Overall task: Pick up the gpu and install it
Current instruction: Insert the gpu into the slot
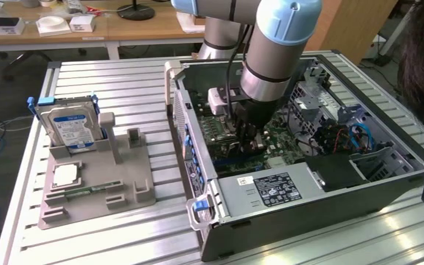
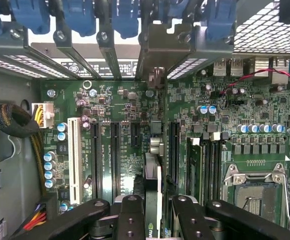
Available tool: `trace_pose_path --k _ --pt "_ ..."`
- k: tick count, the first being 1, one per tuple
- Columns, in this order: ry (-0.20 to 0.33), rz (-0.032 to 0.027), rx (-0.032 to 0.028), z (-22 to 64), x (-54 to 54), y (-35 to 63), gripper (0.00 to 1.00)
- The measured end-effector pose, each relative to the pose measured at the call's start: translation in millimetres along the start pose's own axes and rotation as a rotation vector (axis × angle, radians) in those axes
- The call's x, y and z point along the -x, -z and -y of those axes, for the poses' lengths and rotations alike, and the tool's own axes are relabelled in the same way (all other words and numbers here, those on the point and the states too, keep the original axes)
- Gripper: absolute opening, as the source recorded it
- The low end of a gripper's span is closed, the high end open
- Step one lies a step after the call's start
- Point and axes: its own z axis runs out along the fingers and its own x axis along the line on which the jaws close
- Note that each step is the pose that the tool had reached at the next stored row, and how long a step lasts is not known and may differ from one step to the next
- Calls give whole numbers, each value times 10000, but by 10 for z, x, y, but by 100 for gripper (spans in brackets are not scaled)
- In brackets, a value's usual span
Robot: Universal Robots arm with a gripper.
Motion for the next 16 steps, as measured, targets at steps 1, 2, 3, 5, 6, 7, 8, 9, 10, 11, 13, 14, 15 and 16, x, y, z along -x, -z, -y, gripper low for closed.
trace_pose_path --k 1,2,3,5,6,7,8,9,10,11,13,14,15,16 --pt "11 0 1 -1 -3 -1 26" --pt "17 -2 1 -1 -3 0 26" --pt "19 -2 2 -1 -3 0 26" --pt "20 -4 3 -1 -4 0 26" --pt "20 -4 3 -1 -4 0 26" --pt "20 -3 3 -1 -4 0 26" --pt "20 -3 2 -3 -4 -4 26" --pt "19 -3 3 -5 -4 -11 26" --pt "20 -3 3 -6 -4 -19 26" --pt "21 -5 4 -6 -4 -24 26" --pt "20 -6 3 -8 -3 -32 26" --pt "19 -7 3 -9 -3 -35 26" --pt "20 -6 4 -10 -3 -39 26" --pt "19 -6 4 -10 -3 -42 26"
